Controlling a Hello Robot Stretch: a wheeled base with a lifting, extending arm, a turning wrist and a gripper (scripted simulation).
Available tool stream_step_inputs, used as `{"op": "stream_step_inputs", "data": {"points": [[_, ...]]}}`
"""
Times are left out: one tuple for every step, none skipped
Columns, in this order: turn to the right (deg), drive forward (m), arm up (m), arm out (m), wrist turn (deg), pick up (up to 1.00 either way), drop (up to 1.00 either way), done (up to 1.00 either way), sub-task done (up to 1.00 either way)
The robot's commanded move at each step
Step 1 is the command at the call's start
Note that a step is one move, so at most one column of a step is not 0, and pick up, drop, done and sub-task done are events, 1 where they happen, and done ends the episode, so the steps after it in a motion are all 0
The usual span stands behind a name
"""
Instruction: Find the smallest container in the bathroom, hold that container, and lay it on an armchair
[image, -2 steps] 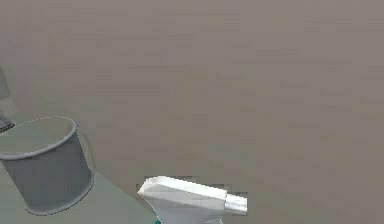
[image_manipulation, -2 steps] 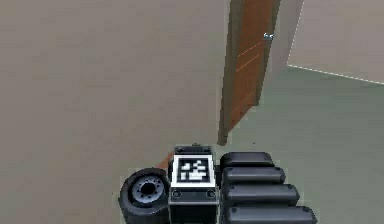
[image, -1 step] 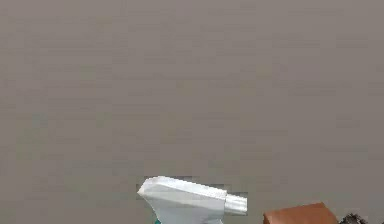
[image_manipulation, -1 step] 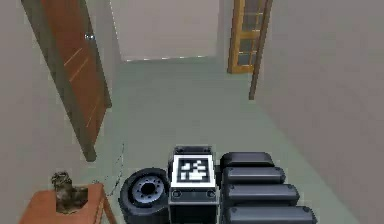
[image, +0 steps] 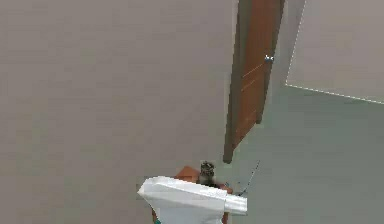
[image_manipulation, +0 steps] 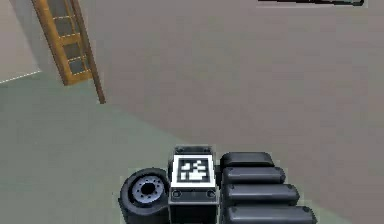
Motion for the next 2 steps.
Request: {"op": "stream_step_inputs", "data": {"points": [[45.0,0.00,0.00,0.00,0.0,0.00,0.00,0.00,0.00],[9.0,0.00,0.00,0.00,0.0,0.00,0.00,0.00,0.00]]}}
